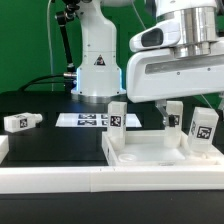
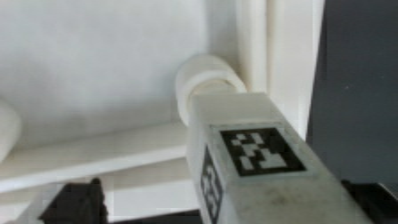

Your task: Assemble square table

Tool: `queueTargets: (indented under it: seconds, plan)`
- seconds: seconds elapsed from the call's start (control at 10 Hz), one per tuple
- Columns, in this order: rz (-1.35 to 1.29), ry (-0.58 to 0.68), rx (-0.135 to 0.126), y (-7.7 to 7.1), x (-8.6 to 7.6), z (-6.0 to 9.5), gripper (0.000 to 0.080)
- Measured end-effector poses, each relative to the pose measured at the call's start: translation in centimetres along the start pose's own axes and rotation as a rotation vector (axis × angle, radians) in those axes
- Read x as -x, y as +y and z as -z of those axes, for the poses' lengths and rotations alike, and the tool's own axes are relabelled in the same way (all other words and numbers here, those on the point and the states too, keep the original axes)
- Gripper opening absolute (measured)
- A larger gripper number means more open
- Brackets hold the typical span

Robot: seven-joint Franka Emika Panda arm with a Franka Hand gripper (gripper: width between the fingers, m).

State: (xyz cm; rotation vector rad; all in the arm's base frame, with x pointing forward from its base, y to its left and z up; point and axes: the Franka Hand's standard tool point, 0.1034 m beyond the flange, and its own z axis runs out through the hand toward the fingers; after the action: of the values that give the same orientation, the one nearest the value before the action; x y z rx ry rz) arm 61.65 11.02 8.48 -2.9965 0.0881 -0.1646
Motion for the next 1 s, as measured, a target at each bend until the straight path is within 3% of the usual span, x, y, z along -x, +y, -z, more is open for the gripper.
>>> queueTargets:
  seconds: [0.4, 0.6, 0.7, 0.8, 0.9, 1.0]
  plan:
    - [0.005, 0.002, 0.009, 0.48, -0.07, -0.21, 0.0649]
    - [0.005, 0.002, 0.010, 0.52, -0.04, -0.33, 0.0602]
    - [0.004, 0.001, 0.010, 0.55, -0.04, -0.34, 0.0428]
    - [0.004, 0.001, 0.010, 0.56, -0.03, -0.35, 0.0428]
    - [-0.005, 0.002, 0.010, 0.54, -0.06, -0.32, 0.0288]
    - [-0.031, 0.002, 0.010, 0.56, -0.06, -0.33, 0.0288]
